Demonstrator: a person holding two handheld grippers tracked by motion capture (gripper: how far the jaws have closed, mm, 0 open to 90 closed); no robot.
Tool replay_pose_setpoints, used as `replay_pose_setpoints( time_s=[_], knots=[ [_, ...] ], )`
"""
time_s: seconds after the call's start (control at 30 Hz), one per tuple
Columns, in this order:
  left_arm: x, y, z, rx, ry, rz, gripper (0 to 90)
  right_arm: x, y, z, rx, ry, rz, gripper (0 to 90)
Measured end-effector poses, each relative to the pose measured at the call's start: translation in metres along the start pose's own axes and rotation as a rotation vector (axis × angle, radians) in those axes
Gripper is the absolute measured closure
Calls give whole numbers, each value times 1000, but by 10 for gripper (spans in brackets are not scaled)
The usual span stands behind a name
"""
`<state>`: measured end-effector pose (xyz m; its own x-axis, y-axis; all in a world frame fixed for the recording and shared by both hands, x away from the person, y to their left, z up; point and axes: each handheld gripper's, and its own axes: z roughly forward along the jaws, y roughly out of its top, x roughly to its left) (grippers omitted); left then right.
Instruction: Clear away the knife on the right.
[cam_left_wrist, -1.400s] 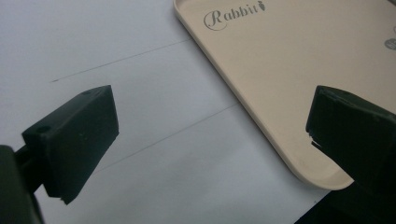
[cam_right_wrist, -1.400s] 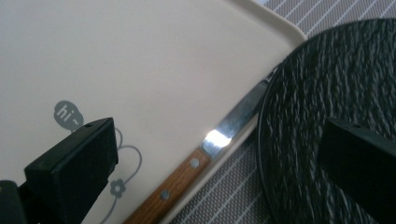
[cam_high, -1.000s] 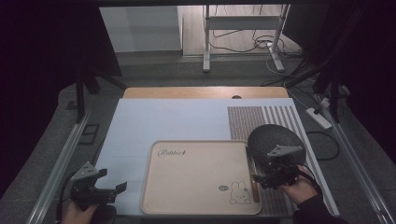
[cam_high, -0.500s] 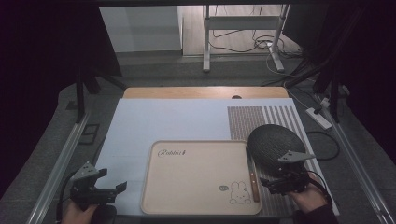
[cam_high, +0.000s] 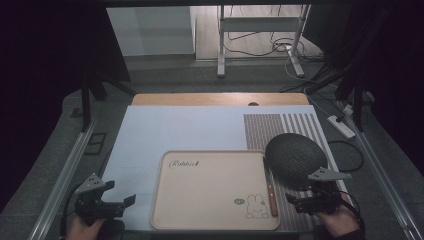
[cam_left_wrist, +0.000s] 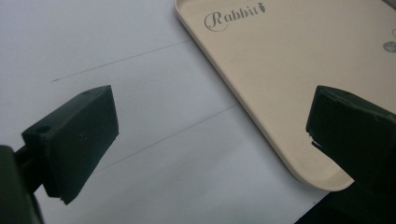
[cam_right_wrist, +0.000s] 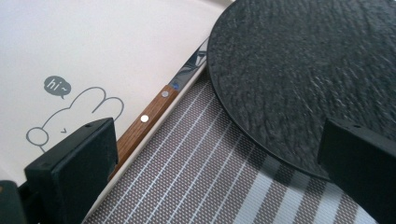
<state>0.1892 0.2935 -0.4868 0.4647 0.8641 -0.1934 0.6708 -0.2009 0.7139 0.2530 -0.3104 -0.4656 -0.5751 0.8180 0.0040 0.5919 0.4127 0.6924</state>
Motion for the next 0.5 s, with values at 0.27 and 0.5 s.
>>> replay_pose_setpoints(
  time_s=[0.27,0.5],
  knots=[
    [0,0,0,-3,-1,-1,26,-3,-5,-8,-3,-23,12,0],
    [0,0,0,0,0,-1,26,-5,-7,-10,1,-26,24,0]
  ],
)
